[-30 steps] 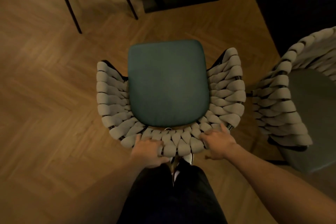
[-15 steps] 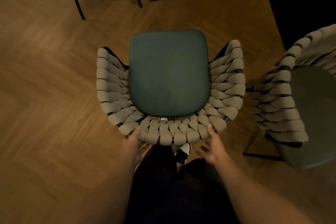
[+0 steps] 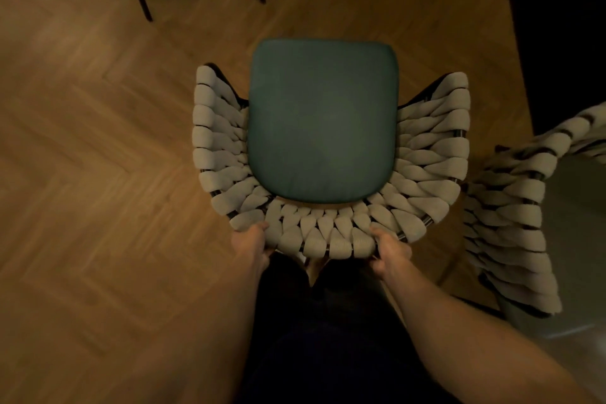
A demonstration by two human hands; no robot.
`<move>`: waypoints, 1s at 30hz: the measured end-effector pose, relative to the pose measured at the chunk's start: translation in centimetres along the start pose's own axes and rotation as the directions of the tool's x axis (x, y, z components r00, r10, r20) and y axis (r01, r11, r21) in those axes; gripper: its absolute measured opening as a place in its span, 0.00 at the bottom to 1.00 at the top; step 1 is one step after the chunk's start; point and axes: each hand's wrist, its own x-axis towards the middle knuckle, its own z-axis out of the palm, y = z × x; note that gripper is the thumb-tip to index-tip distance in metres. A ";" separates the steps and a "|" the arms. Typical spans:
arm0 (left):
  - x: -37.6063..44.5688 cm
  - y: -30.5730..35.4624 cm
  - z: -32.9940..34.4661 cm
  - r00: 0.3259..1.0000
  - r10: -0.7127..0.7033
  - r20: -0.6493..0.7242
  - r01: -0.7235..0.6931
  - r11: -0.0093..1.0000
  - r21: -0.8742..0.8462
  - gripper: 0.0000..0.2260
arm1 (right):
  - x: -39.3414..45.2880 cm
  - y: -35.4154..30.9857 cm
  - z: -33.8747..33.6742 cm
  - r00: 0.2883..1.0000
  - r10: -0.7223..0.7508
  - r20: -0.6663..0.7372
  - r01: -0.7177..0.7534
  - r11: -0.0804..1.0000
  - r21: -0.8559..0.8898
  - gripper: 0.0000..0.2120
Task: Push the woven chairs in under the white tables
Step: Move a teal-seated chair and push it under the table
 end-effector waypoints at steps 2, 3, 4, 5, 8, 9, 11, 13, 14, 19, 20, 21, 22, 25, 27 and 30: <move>0.1 1.9 2.3 1.000 0.014 0.012 -0.014 1.000 0.010 0.21 | 0.3 -2.4 1.7 1.000 -0.024 0.002 0.024 1.000 -0.021 0.30; 0.2 2.9 3.7 1.000 0.019 0.023 -0.020 1.000 0.016 0.21 | 0.4 -3.9 2.6 0.999 -0.037 0.012 0.037 0.999 -0.026 0.29; 0.2 3.8 5.0 0.999 0.022 0.030 -0.023 1.000 0.018 0.20 | 0.7 -5.3 3.3 0.999 -0.052 0.017 0.052 0.998 -0.027 0.28; 0.3 4.5 6.2 0.999 0.024 0.038 -0.025 1.000 0.020 0.20 | 1.0 -6.6 4.0 0.998 -0.062 0.023 0.063 0.998 -0.031 0.27; 0.1 7.1 10.6 0.998 0.019 0.061 -0.020 1.000 0.021 0.18 | 1.8 -11.3 6.1 0.994 -0.094 0.063 0.096 0.995 -0.034 0.25; 0.1 8.0 12.0 0.998 0.019 0.061 -0.020 0.999 0.024 0.18 | 2.0 -13.0 6.8 0.991 -0.112 0.070 0.115 0.993 -0.034 0.25; -0.1 9.7 14.9 0.998 0.020 0.057 -0.022 0.999 0.031 0.20 | 2.4 -16.3 8.5 0.985 -0.150 0.082 0.153 0.987 -0.038 0.24; 0.0 11.4 17.7 0.999 0.031 0.045 -0.032 0.999 0.026 0.21 | 2.8 -19.9 10.2 0.979 -0.179 0.097 0.183 0.982 -0.039 0.22; 0.0 12.2 19.2 0.998 0.030 0.046 -0.031 0.999 0.017 0.20 | 2.9 -21.7 11.0 0.977 -0.183 0.111 0.190 0.981 -0.049 0.22; -0.1 16.0 26.3 1.000 0.012 0.015 -0.012 1.000 -0.023 0.20 | 3.7 -30.5 15.0 0.968 -0.169 0.186 0.191 0.975 -0.110 0.18; -0.1 16.8 27.6 1.000 0.003 0.019 -0.002 0.999 -0.036 0.21 | 4.0 -32.1 15.8 0.966 -0.168 0.198 0.193 0.974 -0.120 0.17; -0.1 17.5 28.8 1.000 -0.005 0.019 0.006 0.999 -0.049 0.21 | 4.2 -33.6 16.5 0.964 -0.168 0.206 0.197 0.972 -0.129 0.18; -0.1 18.3 29.8 1.000 -0.009 0.020 0.010 0.998 -0.061 0.22 | 4.4 -34.9 17.3 0.962 -0.171 0.212 0.201 0.971 -0.129 0.18; 0.0 20.4 32.4 1.000 -0.009 0.019 0.010 0.998 -0.058 0.22 | 5.1 -37.7 19.2 0.960 -0.144 0.241 0.181 0.973 -0.140 0.22; 0.2 21.6 33.8 1.000 -0.005 0.012 0.005 0.999 -0.041 0.21 | 5.9 -39.1 20.3 0.957 -0.139 0.257 0.178 0.974 -0.138 0.22; 0.4 23.0 35.0 1.000 -0.002 0.018 0.003 0.999 -0.044 0.21 | 5.2 -40.7 21.6 0.948 -0.144 0.285 0.192 0.970 -0.150 0.20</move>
